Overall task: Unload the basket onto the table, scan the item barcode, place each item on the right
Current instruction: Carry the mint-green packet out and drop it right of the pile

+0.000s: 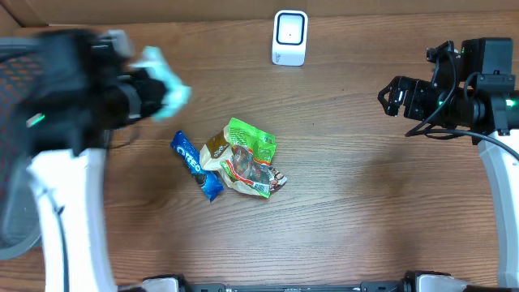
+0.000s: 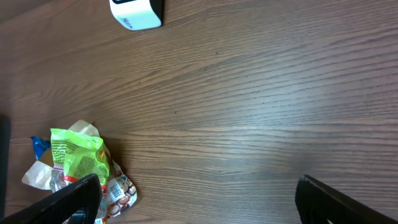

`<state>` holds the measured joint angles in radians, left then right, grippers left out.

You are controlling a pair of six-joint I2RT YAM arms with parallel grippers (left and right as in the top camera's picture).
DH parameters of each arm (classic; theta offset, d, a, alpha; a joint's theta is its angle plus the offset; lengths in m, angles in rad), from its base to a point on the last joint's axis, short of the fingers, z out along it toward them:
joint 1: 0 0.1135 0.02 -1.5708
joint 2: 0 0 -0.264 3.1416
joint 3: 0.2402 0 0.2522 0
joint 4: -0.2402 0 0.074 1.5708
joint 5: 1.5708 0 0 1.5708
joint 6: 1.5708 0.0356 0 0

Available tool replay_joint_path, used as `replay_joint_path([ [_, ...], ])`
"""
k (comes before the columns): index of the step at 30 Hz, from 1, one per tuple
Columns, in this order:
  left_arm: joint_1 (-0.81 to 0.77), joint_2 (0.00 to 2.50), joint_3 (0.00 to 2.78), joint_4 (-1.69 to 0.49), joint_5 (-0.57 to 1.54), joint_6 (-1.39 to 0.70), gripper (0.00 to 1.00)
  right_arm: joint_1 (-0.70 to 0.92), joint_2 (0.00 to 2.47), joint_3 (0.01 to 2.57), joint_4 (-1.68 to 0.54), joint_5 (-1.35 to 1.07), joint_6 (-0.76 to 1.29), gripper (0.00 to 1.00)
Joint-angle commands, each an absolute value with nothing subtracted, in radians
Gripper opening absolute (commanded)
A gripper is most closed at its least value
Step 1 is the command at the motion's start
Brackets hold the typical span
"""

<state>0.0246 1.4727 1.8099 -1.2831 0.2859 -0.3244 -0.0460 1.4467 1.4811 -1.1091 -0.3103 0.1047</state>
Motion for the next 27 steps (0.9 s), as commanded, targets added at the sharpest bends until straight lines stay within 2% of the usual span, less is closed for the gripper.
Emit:
replay_joint_path([
  [1, -0.138, 1.554, 1.802, -1.282, 0.216, -0.292, 0.04, -0.046, 1.437, 1.509, -1.102, -0.316, 0.105, 1.0],
  [9, -0.412, 1.847, 1.802, -1.271, 0.244, -0.295, 0.04, -0.046, 1.437, 1.509, -1.111, -0.316, 0.105, 1.0],
  [20, -0.577, 2.133, 1.802, -1.267, 0.351, -0.291, 0.04, -0.046, 1.437, 1.509, -1.109, -0.316, 0.105, 1.0],
  [21, -0.582, 2.146, 1.802, -1.267, 0.36, -0.291, 0.1, -0.046, 1.437, 1.509, -1.109, -0.316, 0.105, 1.0],
  [24, -0.586, 2.175, 1.802, -1.267, 0.367, -0.292, 0.41, -0.046, 1.437, 1.509, -1.11, -0.316, 0.105, 1.0],
  [26, -0.584, 2.181, 1.802, -1.264, 0.366, -0.291, 0.51, -0.046, 1.437, 1.509, -1.11, -0.316, 0.105, 1.0],
  [27, -0.581, 2.181, 1.802, -1.257, 0.366, -0.291, 0.53, -0.046, 1.437, 1.509, -1.11, -0.316, 0.105, 1.0],
])
